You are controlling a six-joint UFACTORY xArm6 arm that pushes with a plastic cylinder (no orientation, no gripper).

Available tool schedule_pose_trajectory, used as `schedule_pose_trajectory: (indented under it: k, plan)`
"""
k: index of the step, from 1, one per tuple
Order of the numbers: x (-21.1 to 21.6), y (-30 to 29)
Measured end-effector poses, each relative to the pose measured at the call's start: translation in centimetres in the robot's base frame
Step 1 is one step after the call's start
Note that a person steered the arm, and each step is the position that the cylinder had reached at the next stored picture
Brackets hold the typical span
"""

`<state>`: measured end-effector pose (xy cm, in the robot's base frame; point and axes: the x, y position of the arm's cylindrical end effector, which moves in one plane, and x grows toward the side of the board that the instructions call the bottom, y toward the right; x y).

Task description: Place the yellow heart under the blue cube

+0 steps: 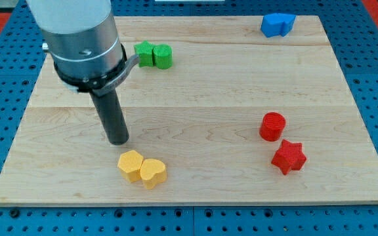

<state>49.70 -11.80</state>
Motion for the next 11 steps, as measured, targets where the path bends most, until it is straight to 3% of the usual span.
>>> schedule_pose_trajectory:
  k: [1,2,3,4,5,6,8,10,11]
  plan:
    - [-4.7,1.7]
    - [-5.2,3.1]
    - [-0.9,-2.6]
    - [7.2,-4.9]
    - [10.7,-1.4]
    - [11.2,6.1]
    - [4.3,7.4]
    - [5.6,4.5]
    - [3.2,0.7]
